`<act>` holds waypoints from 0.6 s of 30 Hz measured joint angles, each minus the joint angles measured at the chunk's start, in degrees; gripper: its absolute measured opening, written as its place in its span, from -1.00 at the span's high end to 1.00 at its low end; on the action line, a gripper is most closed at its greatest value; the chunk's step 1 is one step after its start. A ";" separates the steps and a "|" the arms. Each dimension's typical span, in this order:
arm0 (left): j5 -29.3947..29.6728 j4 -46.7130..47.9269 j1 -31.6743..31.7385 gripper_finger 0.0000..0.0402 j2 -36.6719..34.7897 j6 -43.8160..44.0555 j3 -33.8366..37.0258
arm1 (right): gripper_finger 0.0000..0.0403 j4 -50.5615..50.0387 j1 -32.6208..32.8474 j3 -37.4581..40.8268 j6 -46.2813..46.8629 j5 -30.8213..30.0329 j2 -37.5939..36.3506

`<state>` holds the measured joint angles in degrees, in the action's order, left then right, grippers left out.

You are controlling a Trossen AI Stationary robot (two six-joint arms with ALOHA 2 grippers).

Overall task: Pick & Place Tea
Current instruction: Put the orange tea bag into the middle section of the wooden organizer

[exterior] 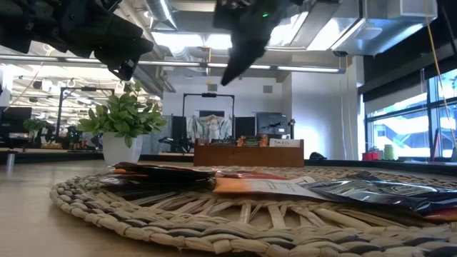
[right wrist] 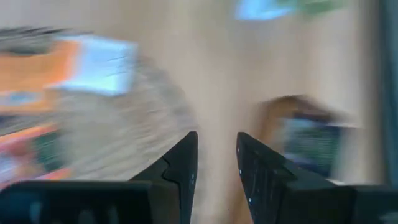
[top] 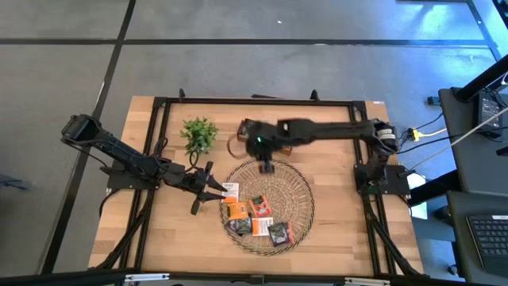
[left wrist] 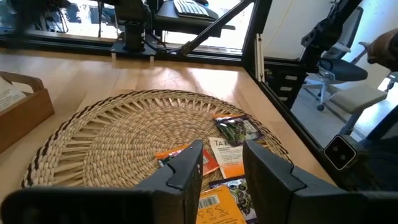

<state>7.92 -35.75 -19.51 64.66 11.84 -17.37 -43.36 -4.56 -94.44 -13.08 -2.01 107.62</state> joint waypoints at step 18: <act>1.34 -12.48 -0.13 0.48 7.98 7.02 -0.33 | 0.43 49.90 11.21 46.49 14.12 9.24 -13.64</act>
<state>9.26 -48.23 -19.64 72.64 18.85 -17.69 6.54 6.65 -47.96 1.04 7.23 93.97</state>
